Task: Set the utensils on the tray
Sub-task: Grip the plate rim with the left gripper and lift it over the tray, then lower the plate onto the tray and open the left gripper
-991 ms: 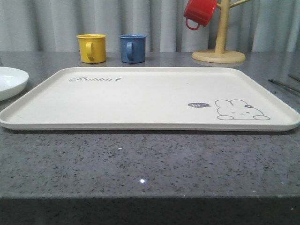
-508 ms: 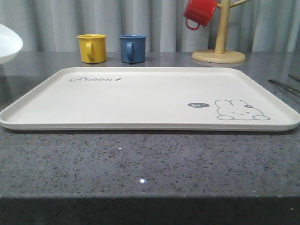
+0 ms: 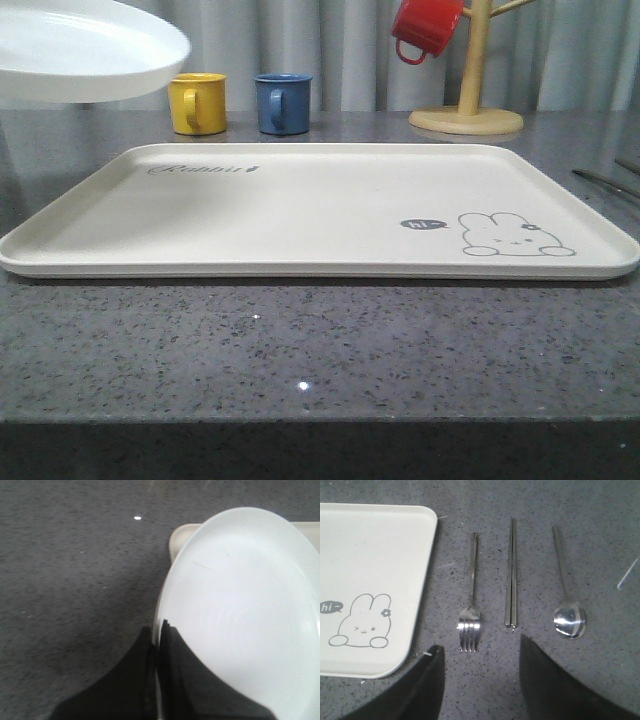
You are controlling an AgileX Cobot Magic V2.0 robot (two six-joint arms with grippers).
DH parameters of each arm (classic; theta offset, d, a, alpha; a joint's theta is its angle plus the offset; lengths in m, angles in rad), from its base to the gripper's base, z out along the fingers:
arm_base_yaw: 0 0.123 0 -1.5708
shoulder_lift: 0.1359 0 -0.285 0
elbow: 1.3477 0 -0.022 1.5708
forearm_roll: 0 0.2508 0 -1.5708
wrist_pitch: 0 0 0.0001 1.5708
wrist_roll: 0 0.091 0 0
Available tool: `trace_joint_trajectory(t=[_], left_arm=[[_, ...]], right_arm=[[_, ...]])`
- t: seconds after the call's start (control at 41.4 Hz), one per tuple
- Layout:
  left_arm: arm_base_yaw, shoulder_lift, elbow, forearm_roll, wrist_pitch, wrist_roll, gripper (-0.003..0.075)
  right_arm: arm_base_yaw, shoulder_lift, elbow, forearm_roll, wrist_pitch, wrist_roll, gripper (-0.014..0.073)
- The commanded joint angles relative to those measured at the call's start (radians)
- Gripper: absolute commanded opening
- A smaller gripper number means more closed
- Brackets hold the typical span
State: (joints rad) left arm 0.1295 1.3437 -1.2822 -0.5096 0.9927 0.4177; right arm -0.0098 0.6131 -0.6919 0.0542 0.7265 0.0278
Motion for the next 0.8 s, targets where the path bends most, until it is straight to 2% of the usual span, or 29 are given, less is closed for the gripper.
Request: trace_joint_trajectory(t=[0.0, 0.169, 0.338, 0.774], left_arm=[[-0.070, 0.012, -0.034, -0.082, -0.052, 0.001, -0.0018], [-0.177, 0.096, -0.034, -0.090, -0.068, 0.001, -0.0018], [-0.237, 0.176, -0.034, -0.108, -0.075, 0.001, -0.0018], [-0.255, 0.287, -0.034, -0.099, -0.110, 0.001, -0.0017]], right_arm=[[-0.004, 0.007, -0.029, -0.007, -0.062, -0.010, 0.0381], [-0.004, 0.007, -0.029, -0.007, -0.062, -0.010, 0.0381], [-0.004, 0.007, -0.029, -0.007, -0.062, -0.010, 0.0381], [-0.004, 0.007, -0.029, -0.007, -0.062, -0.010, 0.0381]])
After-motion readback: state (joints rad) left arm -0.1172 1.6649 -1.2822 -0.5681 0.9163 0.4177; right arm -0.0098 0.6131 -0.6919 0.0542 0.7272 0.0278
